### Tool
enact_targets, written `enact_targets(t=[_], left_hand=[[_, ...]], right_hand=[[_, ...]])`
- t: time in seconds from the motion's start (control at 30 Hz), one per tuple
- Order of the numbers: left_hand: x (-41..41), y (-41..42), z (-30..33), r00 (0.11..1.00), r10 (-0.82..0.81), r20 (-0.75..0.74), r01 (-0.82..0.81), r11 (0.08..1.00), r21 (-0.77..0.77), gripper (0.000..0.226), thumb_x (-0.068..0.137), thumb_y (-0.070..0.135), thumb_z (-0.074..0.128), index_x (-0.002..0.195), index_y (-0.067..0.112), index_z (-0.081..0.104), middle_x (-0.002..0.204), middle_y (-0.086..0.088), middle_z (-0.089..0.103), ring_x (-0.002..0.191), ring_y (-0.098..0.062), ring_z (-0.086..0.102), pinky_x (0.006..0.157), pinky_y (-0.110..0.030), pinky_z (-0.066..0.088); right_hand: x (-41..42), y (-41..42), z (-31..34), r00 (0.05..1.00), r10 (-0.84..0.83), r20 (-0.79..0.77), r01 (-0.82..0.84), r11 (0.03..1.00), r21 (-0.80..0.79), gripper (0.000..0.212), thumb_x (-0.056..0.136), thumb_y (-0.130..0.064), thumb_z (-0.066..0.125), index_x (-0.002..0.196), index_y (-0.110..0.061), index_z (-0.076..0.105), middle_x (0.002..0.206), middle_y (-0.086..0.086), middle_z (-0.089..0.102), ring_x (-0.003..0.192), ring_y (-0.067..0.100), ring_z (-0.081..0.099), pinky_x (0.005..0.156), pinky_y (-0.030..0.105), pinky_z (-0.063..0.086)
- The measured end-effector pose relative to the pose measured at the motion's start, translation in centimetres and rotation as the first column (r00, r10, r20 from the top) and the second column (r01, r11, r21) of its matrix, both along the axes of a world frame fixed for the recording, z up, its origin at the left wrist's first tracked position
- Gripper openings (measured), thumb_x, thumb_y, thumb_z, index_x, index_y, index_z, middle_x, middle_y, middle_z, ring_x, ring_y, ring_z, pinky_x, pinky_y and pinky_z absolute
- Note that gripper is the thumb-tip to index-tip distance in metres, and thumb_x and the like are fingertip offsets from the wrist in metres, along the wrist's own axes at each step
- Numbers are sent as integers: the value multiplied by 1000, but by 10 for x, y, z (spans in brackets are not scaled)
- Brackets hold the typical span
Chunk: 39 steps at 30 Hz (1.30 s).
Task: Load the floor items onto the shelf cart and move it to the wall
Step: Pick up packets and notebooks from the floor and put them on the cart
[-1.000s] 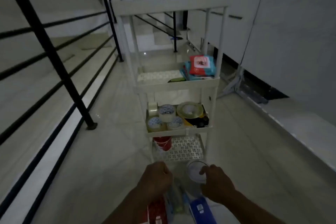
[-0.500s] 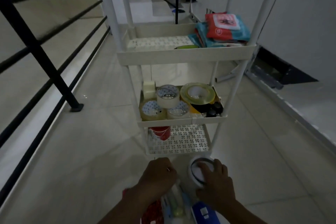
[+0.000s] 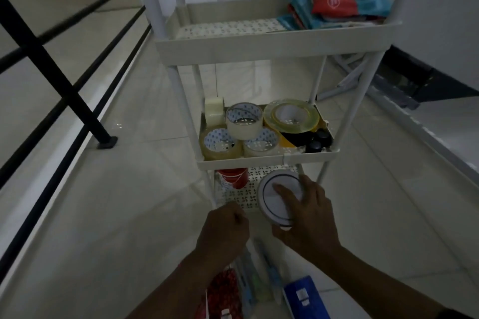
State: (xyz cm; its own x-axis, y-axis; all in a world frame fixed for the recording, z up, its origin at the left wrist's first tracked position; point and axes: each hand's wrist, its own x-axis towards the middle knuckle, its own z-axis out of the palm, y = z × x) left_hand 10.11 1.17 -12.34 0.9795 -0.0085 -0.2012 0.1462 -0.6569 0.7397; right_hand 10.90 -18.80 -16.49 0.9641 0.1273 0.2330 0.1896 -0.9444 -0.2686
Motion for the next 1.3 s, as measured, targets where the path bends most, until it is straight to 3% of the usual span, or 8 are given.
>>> enact_targets(t=[0.33, 0.53, 0.9, 1.03, 1.1, 1.13, 1.2, 1.3], left_hand=[[23, 6, 13, 756, -378, 534, 26, 833, 553, 50, 77, 29, 65, 124, 16, 55, 126, -11, 56, 120, -31, 52, 88, -43, 52], [43, 4, 2, 772, -468, 429, 68, 733, 677, 92, 75, 40, 63, 153, 9, 25, 164, -13, 15, 152, -35, 7, 114, -61, 25], [50, -3, -15, 767, -422, 484, 16, 765, 644, 96, 68, 44, 66, 150, 6, 34, 162, -11, 22, 151, -37, 11, 115, -63, 19], [52, -3, -19, 762, -423, 491, -3, 755, 656, 97, 68, 45, 66, 150, 6, 33, 162, -12, 22, 151, -37, 10, 116, -62, 17], [52, -2, -21, 752, -432, 497, -7, 749, 663, 97, 68, 46, 65, 150, 6, 33, 162, -12, 21, 151, -36, 8, 116, -62, 16], [53, -2, -21, 750, -435, 499, -8, 748, 664, 97, 68, 46, 65, 150, 6, 33, 162, -12, 20, 151, -36, 8, 117, -61, 16], [54, -2, -22, 746, -436, 504, -11, 748, 664, 97, 68, 47, 65, 150, 6, 33, 162, -12, 20, 151, -36, 8, 117, -61, 15], [54, -2, -23, 748, -430, 505, -20, 746, 666, 98, 68, 48, 64, 151, 7, 31, 163, -11, 18, 151, -36, 7, 118, -60, 14]], right_hand=[[45, 0, -22, 994, -94, 48, 90, 992, 87, 87, 61, -55, 66, 140, -26, 46, 147, 24, 35, 125, 39, 40, 88, 46, 47], [75, 4, -32, 989, -148, 32, 146, 988, 47, 98, 58, -50, 64, 148, -27, 31, 140, 22, 41, 124, 43, 40, 83, 47, 51], [129, -5, -64, 962, -229, -152, 219, 973, -78, 77, 68, -67, 39, 131, -24, 47, 132, 12, 53, 125, 41, 44, 87, 48, 49], [142, -3, -50, 939, -240, -246, 252, 967, 21, 19, 79, -50, 62, 92, -37, 65, 97, 14, 67, 104, 43, 59, 91, 57, 44], [147, -7, -56, 968, -145, -203, 198, 943, 267, 14, 73, -42, 73, 68, -37, 61, 72, -22, 66, 94, 32, 62, 95, 52, 39], [149, -11, -58, 976, -92, -197, 177, 861, 477, 25, 65, -41, 79, 61, -26, 61, 63, -38, 58, 93, 15, 62, 96, 39, 38], [152, -14, -62, 975, 20, -223, 207, 302, 931, 51, 35, -35, 94, 70, -10, 67, 60, -28, 64, 76, 4, 69, 77, 23, 52], [151, -3, -49, 901, 424, -85, 384, -691, 612, 71, 54, -41, 85, 92, 16, 66, 90, 37, 66, 59, 26, 72, 53, 43, 60]])
